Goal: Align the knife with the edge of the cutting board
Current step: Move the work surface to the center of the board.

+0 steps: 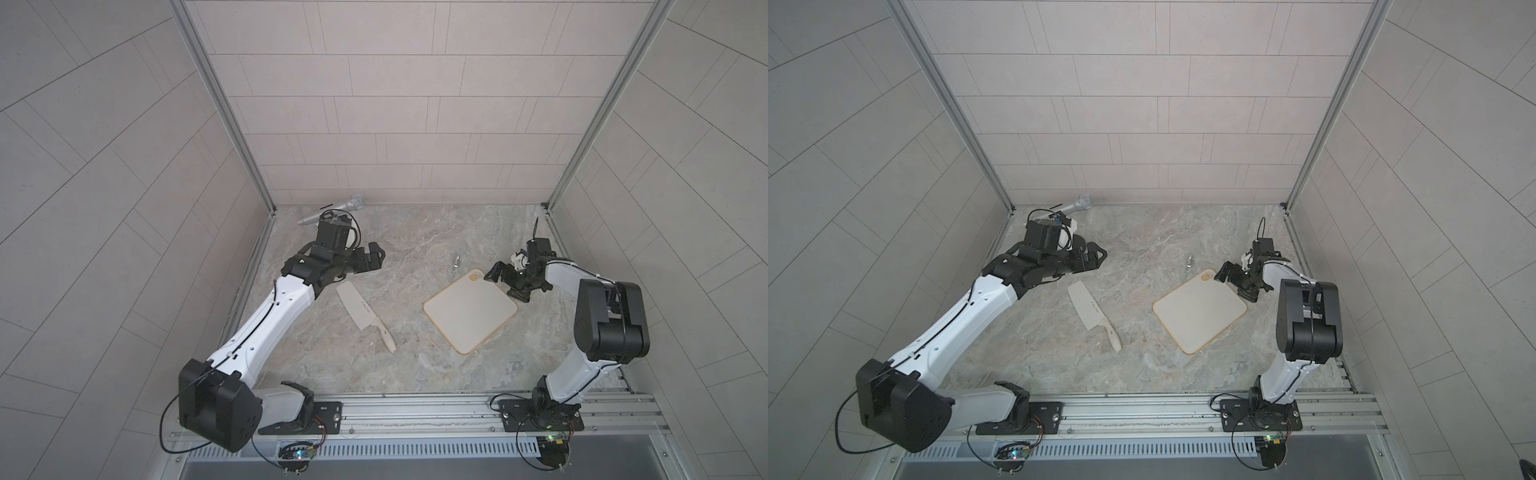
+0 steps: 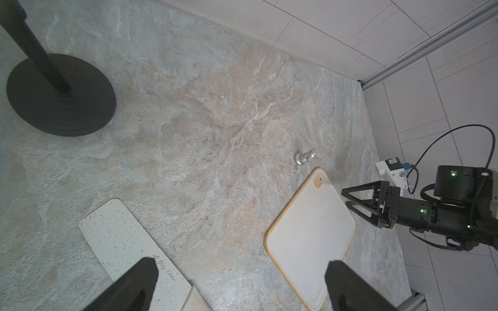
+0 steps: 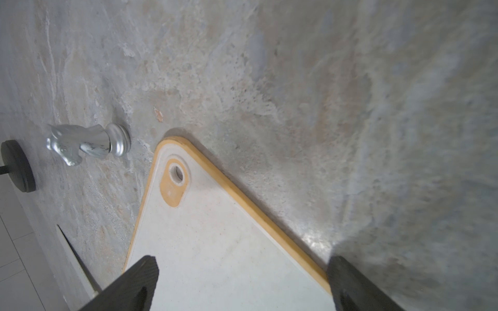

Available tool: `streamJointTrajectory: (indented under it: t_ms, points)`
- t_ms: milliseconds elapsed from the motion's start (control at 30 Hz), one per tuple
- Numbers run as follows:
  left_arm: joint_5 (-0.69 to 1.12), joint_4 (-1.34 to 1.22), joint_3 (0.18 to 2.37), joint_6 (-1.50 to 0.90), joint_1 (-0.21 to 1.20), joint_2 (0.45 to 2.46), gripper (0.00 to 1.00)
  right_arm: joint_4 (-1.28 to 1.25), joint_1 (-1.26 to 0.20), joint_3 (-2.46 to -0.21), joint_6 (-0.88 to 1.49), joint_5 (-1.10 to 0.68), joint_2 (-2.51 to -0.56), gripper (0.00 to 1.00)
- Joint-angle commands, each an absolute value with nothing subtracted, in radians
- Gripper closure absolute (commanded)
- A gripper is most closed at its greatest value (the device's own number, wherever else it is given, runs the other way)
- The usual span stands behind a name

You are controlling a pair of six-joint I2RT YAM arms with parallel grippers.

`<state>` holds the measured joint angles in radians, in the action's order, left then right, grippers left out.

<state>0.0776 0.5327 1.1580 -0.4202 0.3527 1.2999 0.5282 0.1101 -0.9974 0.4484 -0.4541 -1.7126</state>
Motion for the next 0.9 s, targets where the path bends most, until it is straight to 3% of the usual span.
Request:
streamJointTrajectory:
  t_ms: [0,533,733,867]
  points:
    - [0.110,0.550,1.173,-0.434,0.346,1.323,0.00,0.637,0.077,-0.919,0.465,-0.464,-1.761,0.00]
    - [0.002,0.614,1.189,-0.480,0.571,1.422,0.00,0.608,-0.015,-0.840,0.473,-0.510,-1.679,0.00]
    - [0.118,0.431,0.971,-0.641,0.601,1.366,0.00,0.611,-0.058,-0.827,0.465,-0.499,-1.667,0.00]
    - [0.083,0.364,0.885,-0.746,0.674,1.326,0.00,0.606,-0.073,-0.819,0.462,-0.490,-1.654,0.00]
